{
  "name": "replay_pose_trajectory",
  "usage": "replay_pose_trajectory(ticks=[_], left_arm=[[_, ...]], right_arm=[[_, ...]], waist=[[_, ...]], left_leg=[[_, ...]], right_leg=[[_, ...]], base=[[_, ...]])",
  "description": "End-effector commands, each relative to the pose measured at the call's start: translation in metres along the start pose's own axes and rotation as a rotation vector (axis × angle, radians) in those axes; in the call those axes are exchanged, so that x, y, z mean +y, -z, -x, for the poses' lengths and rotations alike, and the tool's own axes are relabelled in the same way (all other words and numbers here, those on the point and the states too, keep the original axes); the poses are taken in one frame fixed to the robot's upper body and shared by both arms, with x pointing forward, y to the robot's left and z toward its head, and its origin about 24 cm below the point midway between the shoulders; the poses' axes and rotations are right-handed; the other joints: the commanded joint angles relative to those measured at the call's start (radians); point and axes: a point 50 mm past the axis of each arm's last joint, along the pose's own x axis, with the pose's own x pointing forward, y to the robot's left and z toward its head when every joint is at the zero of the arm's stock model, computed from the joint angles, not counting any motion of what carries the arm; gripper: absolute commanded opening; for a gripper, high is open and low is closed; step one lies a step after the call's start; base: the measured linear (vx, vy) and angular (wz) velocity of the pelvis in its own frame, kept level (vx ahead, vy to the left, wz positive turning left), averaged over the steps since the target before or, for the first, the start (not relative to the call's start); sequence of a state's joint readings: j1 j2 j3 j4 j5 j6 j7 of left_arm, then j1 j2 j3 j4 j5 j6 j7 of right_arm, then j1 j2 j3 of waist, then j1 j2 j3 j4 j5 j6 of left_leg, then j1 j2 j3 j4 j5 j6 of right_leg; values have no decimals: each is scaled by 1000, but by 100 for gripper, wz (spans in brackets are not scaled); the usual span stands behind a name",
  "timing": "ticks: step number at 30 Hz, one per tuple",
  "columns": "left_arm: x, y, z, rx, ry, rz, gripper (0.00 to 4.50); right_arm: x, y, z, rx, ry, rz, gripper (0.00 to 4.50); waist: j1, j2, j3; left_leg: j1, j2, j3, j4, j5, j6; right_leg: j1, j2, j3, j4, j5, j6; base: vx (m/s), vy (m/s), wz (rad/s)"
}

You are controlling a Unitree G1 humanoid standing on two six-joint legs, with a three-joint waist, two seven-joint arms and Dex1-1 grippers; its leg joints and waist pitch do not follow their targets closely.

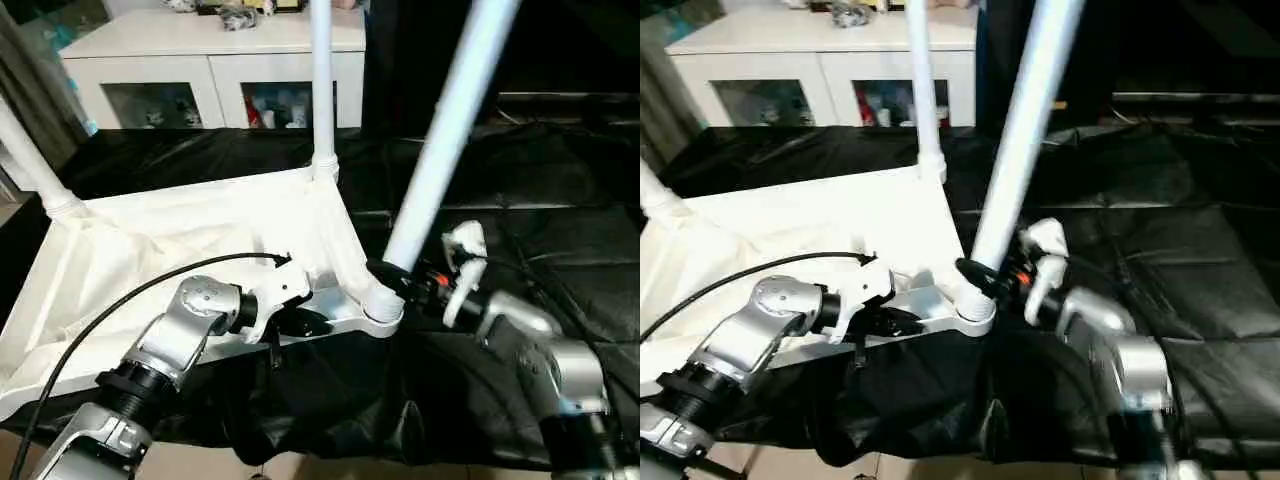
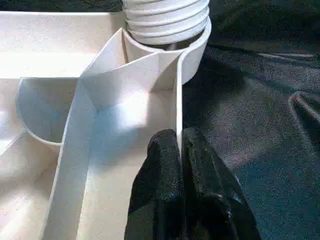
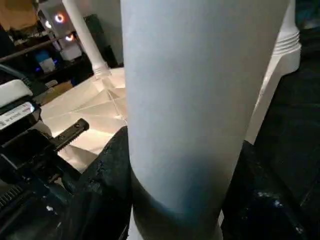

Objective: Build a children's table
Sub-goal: Insert table leg to table base

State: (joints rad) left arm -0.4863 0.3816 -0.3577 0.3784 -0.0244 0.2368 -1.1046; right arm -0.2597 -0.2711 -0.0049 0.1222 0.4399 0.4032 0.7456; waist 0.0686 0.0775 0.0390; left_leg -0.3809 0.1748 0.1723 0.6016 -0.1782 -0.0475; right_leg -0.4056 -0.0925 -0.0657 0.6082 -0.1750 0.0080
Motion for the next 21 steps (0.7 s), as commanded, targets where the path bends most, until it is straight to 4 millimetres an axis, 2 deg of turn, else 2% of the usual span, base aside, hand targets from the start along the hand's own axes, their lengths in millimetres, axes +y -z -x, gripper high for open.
replay_pose_trajectory(ticks=[1,7,11,12,13,14,16,17,18,21], left_arm=[[10,-1,6,26,-66,-9,0],[10,-2,5,26,-65,-12,0],[9,0,3,28,-66,-14,0],[9,0,3,28,-66,-14,0],[9,0,3,28,-66,-14,0],[8,0,3,29,-66,-15,0],[8,1,3,31,-65,-17,0],[7,2,3,32,-64,-18,0],[7,2,3,33,-63,-18,0],[5,2,3,34,-45,-26,0]], right_arm=[[-1,20,7,71,40,-7,188],[2,17,5,102,42,77,188],[8,16,-1,176,6,195,188],[8,16,-1,176,6,195,188],[8,16,-1,176,6,195,188],[8,16,-3,184,-1,208,188],[8,17,-5,195,-13,214,188],[8,17,-6,205,-24,217,188],[8,17,-7,211,-30,219,188],[9,22,-7,268,-96,225,188]], waist=[[0,-2,-48],[-3,-3,-44],[-5,-2,-43],[-6,-10,-43],[-7,-7,-42],[-9,-17,-42],[-8,-9,-42],[-12,-17,-42],[-12,-13,-41],[-14,-16,-40]], left_leg=[[16,43,-23,-92,-406,-18],[17,42,-27,-96,-436,-22],[17,42,-28,-97,-445,-22],[16,41,-28,-96,-439,-18],[16,42,-27,-96,-441,-17],[16,42,-26,-96,-440,-15],[18,43,-29,-97,-442,-15],[15,43,-29,-99,-441,-14],[15,44,-30,-101,-444,-14],[15,44,-30,-101,-454,-12]], right_leg=[[34,-56,39,-100,-436,-158],[30,-57,39,-107,-504,-130],[28,-56,39,-110,-528,-117],[29,-57,38,-109,-537,-113],[27,-58,39,-112,-555,-107],[25,-58,39,-116,-567,-101],[25,-59,38,-115,-574,-102],[28,-58,36,-116,-568,-101],[27,-58,36,-115,-568,-99],[27,-60,36,-117,-573,-100]], base=[[0,0,0],[0,0,0],[0,0,0],[0,0,0],[0,0,0],[0,0,0],[0,0,0],[0,0,0],[0,0,0],[0,0,0]])
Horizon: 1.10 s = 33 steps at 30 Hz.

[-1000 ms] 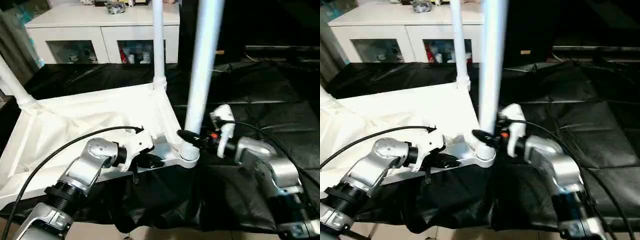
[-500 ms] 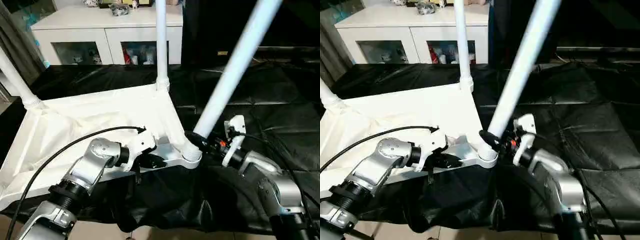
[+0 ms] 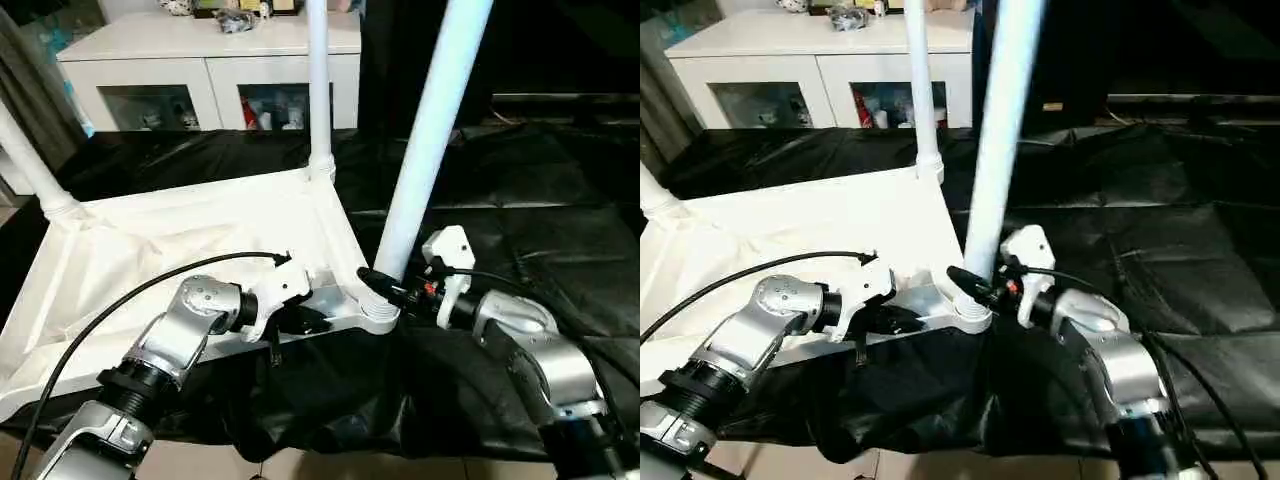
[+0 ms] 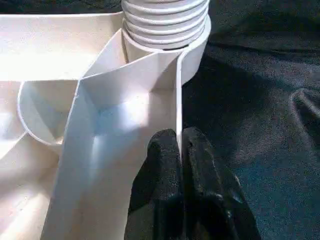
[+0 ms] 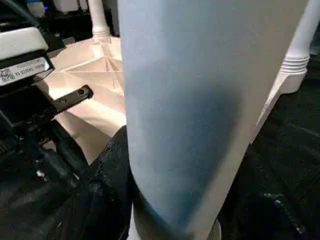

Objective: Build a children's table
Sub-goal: Insert table leg to table base

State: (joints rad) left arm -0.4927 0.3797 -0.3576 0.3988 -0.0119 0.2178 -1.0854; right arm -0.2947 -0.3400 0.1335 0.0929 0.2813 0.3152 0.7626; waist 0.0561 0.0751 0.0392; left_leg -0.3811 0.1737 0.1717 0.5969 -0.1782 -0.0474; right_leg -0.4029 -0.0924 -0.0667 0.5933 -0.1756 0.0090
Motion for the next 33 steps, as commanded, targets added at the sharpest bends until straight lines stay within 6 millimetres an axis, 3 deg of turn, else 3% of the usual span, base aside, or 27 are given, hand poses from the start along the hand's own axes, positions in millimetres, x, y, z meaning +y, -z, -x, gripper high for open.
replay_pose_trajectory(ticks=[1,8,10,12,23,24,30,33], left_arm=[[2,1,3,27,-13,-21,0],[4,-2,7,23,6,-38,0],[5,-4,9,23,24,-52,0],[5,-4,11,25,46,-63,0],[10,-13,20,37,126,-104,0],[12,-15,21,38,110,-106,0],[16,-18,22,25,95,-99,0],[17,-19,23,23,91,-97,0]], right_arm=[[7,29,0,155,-80,-47,188],[5,36,6,168,-149,-79,188],[6,38,7,179,-182,-79,188],[5,39,7,185,-203,-82,188],[0,37,6,210,-312,-48,188],[-1,36,4,203,-308,-48,188],[0,35,0,189,-307,-40,188],[-2,35,-2,180,-289,-38,188]], waist=[[-1,-13,-41],[4,-15,-48],[2,-11,-39],[0,-13,-38],[1,-20,-14],[0,-27,-10],[3,-25,0],[4,-25,-1]], left_leg=[[19,46,-29,-96,-457,-11],[15,50,-23,-96,-409,-2],[12,48,-22,-98,-416,3],[13,48,-22,-98,-418,8],[20,53,-23,-111,-443,-1],[20,53,-23,-112,-453,-2],[31,52,-29,-117,-499,-12],[31,53,-28,-121,-473,-7]], right_leg=[[22,-59,37,-103,-567,-104],[29,-56,43,-90,-409,-156],[28,-56,43,-90,-391,-170],[31,-55,43,-88,-385,-177],[27,-57,46,-96,-445,-182],[25,-57,47,-99,-458,-181],[17,-65,46,-118,-618,-132],[21,-66,45,-121,-600,-133]], base=[[0,0,0],[0,0,0],[0,0,0],[0,0,0],[0,0,0],[0,0,0],[0,0,0],[0,0,0]])
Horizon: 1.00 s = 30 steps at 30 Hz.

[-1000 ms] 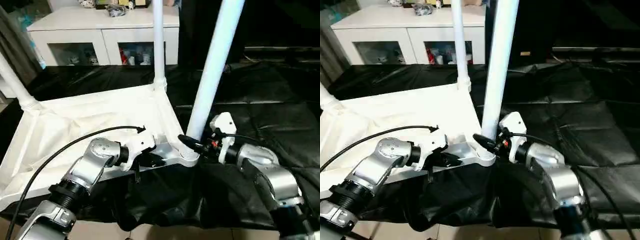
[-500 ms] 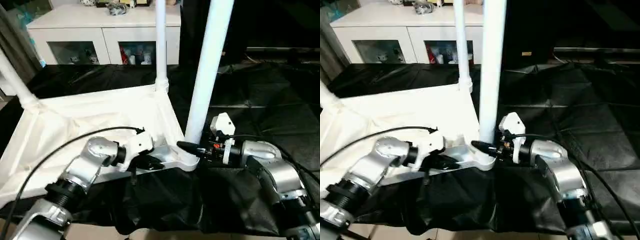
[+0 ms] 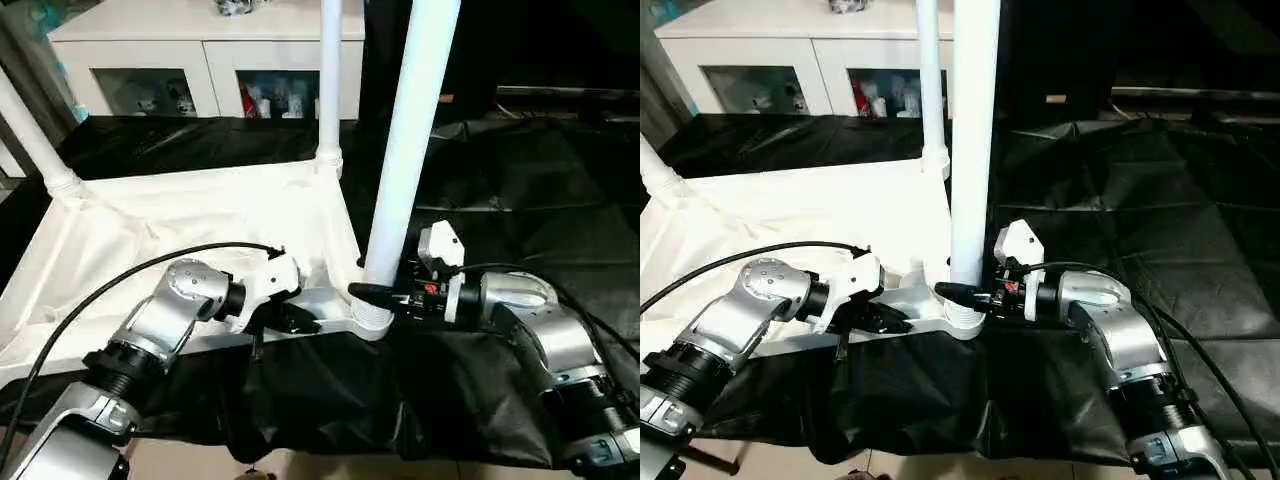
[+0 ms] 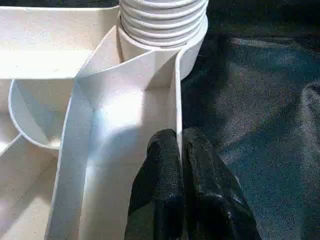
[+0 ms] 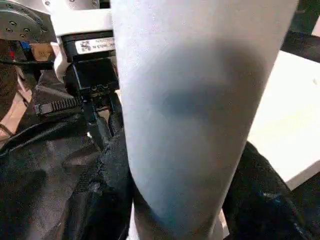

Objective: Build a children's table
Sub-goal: Insert table leg to table base

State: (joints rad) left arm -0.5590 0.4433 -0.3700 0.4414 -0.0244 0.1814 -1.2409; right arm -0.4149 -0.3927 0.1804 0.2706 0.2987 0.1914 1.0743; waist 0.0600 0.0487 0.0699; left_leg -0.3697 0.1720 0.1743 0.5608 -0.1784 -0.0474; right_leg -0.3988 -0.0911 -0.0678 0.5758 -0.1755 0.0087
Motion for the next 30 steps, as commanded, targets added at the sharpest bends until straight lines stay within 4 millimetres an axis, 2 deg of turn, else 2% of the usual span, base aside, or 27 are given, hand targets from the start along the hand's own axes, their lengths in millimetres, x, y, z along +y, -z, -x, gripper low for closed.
replay_pose_trajectory(ticks=[1,2,4,7,10,12,13,14,16,17,18,19,20,21,22,23,24,25,26,27,28,29,30], left_arm=[[7,-13,6,-14,-23,-44,0],[9,-14,7,-17,-33,-39,0],[11,-14,7,-18,-51,-33,0],[20,-16,7,-18,-131,5,0],[29,-23,4,-30,-206,35,0],[34,-29,1,-32,-251,52,0],[36,-31,0,-32,-267,58,0],[41,-35,-3,-31,-311,74,0],[51,-45,-8,-32,-412,120,0],[56,-54,-14,-44,-476,162,0],[58,-56,-16,-48,-491,174,0],[58,-59,-19,-52,-502,185,0],[58,-62,-22,-55,-509,194,0],[58,-64,-25,-59,-512,201,0],[57,-67,-28,-63,-513,209,0],[56,-71,-35,-66,-511,219,0],[55,-72,-38,-64,-511,224,0],[55,-73,-40,-61,-512,226,0],[54,-73,-41,-58,-513,228,0],[55,-73,-42,-54,-518,233,0],[55,-73,-42,-54,-518,233,0],[55,-72,-42,-48,-523,240,0],[55,-72,-42,-46,-525,242,0]], right_arm=[[9,41,0,147,3,-137,188],[5,41,-1,142,43,-139,188],[0,41,-2,137,94,-144,188],[-10,43,-5,143,216,-145,188],[-18,46,-11,139,341,-178,188],[-23,47,-17,144,420,-200,188],[-25,47,-19,147,444,-205,188],[-28,48,-23,148,492,-221,188],[-33,50,-32,150,588,-257,188],[-37,50,-40,147,665,-299,188],[-38,51,-42,147,689,-312,188],[-39,51,-45,152,704,-319,188],[-39,51,-48,160,714,-321,188],[-39,51,-51,168,720,-324,188],[-39,51,-54,174,725,-326,188],[-38,50,-61,185,730,-326,188],[-37,50,-64,189,734,-326,188],[-37,49,-66,190,736,-325,188],[-37,48,-68,188,735,-327,188],[-37,48,-70,189,736,-327,188],[-37,48,-70,189,736,-327,188],[-37,48,-73,195,729,-325,188],[-36,48,-74,197,726,-326,188]], waist=[[0,0,-29],[0,2,-28],[-2,1,-23],[-8,3,-16],[-13,5,-13],[-20,8,-13],[-26,11,-11],[-31,15,-11],[-38,21,-4],[-44,27,1],[-46,31,6],[-42,43,12],[-30,54,13],[43,69,9],[45,42,5],[19,-36,-8],[30,-38,0],[42,-29,-5],[64,6,-21],[38,-2,-24],[32,5,-31],[27,15,-30],[19,1,-30]], left_leg=[[18,56,-30,-87,-465,-5],[18,56,-30,-87,-468,-8],[18,54,-32,-88,-486,-13],[27,50,-37,-85,-522,-27],[31,47,-42,-84,-545,-31],[23,48,-46,-91,-548,-35],[23,50,-50,-94,-574,-38],[29,51,-52,-96,-609,-43],[29,52,-55,-100,-651,-43],[42,55,-57,-106,-714,-48],[44,58,-56,-112,-745,-48],[28,75,-53,-145,-825,-51],[-4,93,-46,-185,-875,-59],[-78,105,8,-251,-950,-81],[-50,104,24,-242,-870,-44],[98,26,21,-80,-577,-65],[60,-9,-27,47,-165,27],[-66,3,-66,7,2,35],[-37,29,-68,-40,28,9],[7,41,-53,-51,-57,17],[12,38,-49,-50,-97,15],[23,41,-35,-54,-183,17],[15,42,-32,-55,-202,21]], right_leg=[[15,-66,46,-104,-589,-138],[16,-67,47,-104,-593,-142],[15,-68,44,-106,-629,-136],[7,-70,37,-118,-720,-104],[6,-70,27,-127,-764,-80],[17,-70,19,-126,-737,-78],[18,-68,11,-129,-723,-76],[19,-66,3,-129,-699,-78],[22,-66,-12,-134,-679,-78],[24,-58,-35,-142,-661,-68],[25,-51,-44,-141,-649,-65],[50,-32,-55,-107,-570,-65],[82,-22,-49,-29,-467,-84],[122,3,-41,122,-210,-103],[95,4,-1,126,-197,-82],[-37,-60,63,-63,-690,-44],[-16,-156,109,-164,-993,-94],[106,-149,82,-80,-780,-96],[86,-118,64,-68,-613,-116],[29,-51,47,-49,-332,-158],[33,-46,44,-41,-260,-193],[28,-53,47,-49,-211,-258],[38,-53,46,-50,-208,-274]], base=[[0,0,0],[0,0,0],[0,0,0],[0,0,0],[0,0,0],[0,0,0],[0,0,0],[0,0,0],[0,0,0],[0,0,0],[-57,35,-9],[-64,27,-4],[-64,27,-4],[-103,-1,4],[6,-84,19],[6,-84,19],[105,-155,5],[131,-74,-44],[131,-74,-44],[101,4,-25],[14,-28,21],[14,-28,21],[0,0,0]])
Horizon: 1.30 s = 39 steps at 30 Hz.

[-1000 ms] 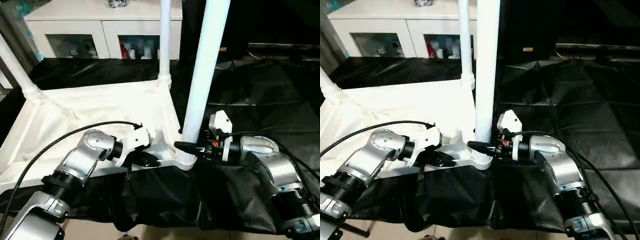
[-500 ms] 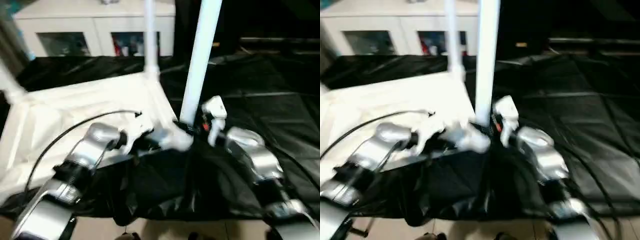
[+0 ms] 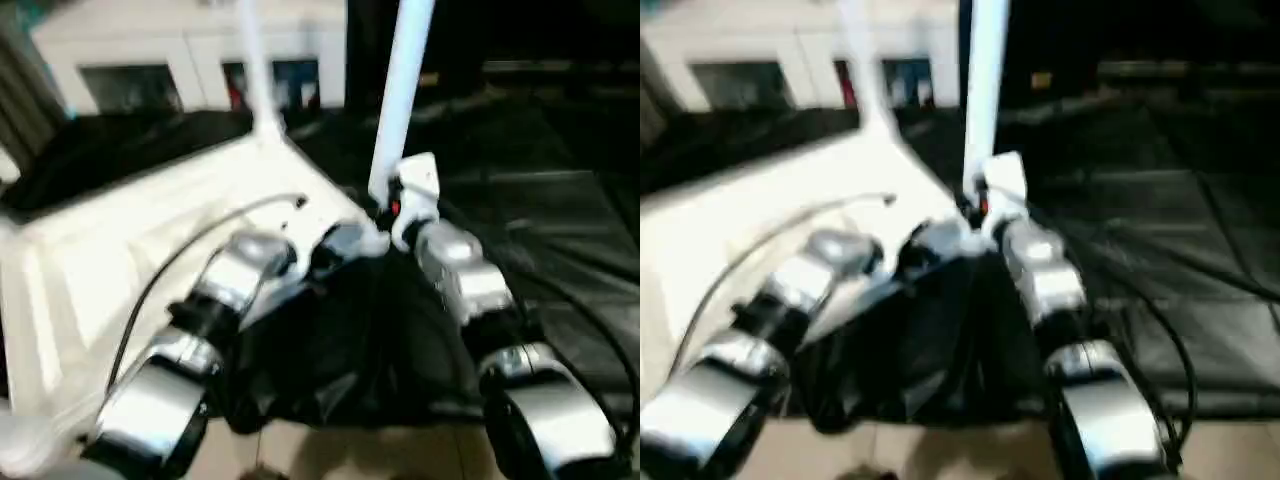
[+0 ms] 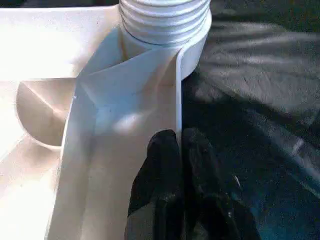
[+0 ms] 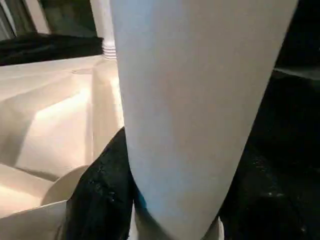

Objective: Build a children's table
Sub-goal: Insert table leg to table base

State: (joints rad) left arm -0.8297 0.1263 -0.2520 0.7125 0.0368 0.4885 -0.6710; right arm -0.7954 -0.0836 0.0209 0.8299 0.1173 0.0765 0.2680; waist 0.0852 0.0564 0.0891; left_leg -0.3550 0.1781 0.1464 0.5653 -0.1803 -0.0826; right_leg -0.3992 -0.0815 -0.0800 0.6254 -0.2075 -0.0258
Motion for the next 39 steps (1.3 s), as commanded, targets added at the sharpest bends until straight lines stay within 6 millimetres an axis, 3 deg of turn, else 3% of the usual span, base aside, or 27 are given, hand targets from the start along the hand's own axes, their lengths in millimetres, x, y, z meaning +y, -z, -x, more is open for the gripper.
replay_pose_trajectory(ticks=[1,4,7,18,19,22,23,24,29,34,35,37,39], left_arm=[[3,-19,2,-48,-31,-27,0],[5,-18,3,-40,-41,-31,0],[6,-17,4,-37,-44,-30,0],[6,-17,5,-43,-16,-57,0],[6,-17,5,-43,-13,-60,0],[6,-16,6,-47,-9,-61,0],[7,-14,7,-50,-8,-61,0],[7,-14,8,-54,-6,-65,0],[7,-13,10,-70,10,-81,0],[3,-9,16,-113,83,-143,0],[3,-9,16,-113,83,-143,0],[2,-3,19,-113,115,-155,0],[0,0,21,-122,146,-174,0]], right_arm=[[21,75,13,307,-49,-98,188],[23,75,12,318,-77,-77,188],[26,75,10,320,-90,-76,188],[28,70,7,305,-134,-69,188],[29,69,6,300,-142,-79,244],[28,63,4,267,-151,-95,264],[27,59,3,247,-156,-91,292],[27,56,3,235,-161,-87,302],[28,47,1,175,-197,-103,346],[26,29,2,69,-283,-77,397],[26,29,2,69,-283,-77,397],[24,22,7,33,-335,-48,397],[20,18,12,12,-385,-44,397]], waist=[[-6,-6,-46],[-5,-9,-47],[-8,-9,-46],[-15,-8,-55],[-16,-9,-55],[-16,-8,-61],[-13,-11,-68],[-16,-12,-70],[-13,-12,-76],[-15,-4,-92],[-15,-4,-92],[-14,-3,-96],[-13,-1,-96]], left_leg=[[-11,33,0,-66,-216,56],[-6,39,-2,-74,-253,56],[-8,40,-3,-79,-251,52],[-8,41,-2,-80,-260,49],[-9,40,-1,-79,-257,51],[-9,41,-1,-75,-230,60],[-8,41,2,-70,-206,61],[-13,41,1,-70,-180,69],[-14,40,4,-63,-153,86],[-22,42,3,-48,-72,116],[-22,42,3,-48,-72,116],[-20,43,4,-42,-51,138],[-16,44,6,-41,-55,140]], right_leg=[[49,-61,53,-101,-208,-237],[49,-69,55,-116,-327,-193],[49,-69,55,-122,-350,-174],[50,-70,59,-120,-336,-184],[50,-70,60,-120,-326,-189],[53,-72,60,-117,-295,-205],[55,-73,60,-114,-252,-214],[59,-69,58,-106,-208,-226],[62,-71,57,-103,-175,-240],[70,-68,54,-78,25,-280],[70,-68,54,-78,25,-280],[70,-66,52,-68,115,-304],[68,-65,51,-68,114,-307]], base=[[0,0,0],[0,0,0],[0,0,0],[0,0,0],[0,0,0],[0,0,0],[0,0,0],[0,0,0],[0,0,0],[0,0,0],[0,0,0],[0,0,0],[0,0,0]])
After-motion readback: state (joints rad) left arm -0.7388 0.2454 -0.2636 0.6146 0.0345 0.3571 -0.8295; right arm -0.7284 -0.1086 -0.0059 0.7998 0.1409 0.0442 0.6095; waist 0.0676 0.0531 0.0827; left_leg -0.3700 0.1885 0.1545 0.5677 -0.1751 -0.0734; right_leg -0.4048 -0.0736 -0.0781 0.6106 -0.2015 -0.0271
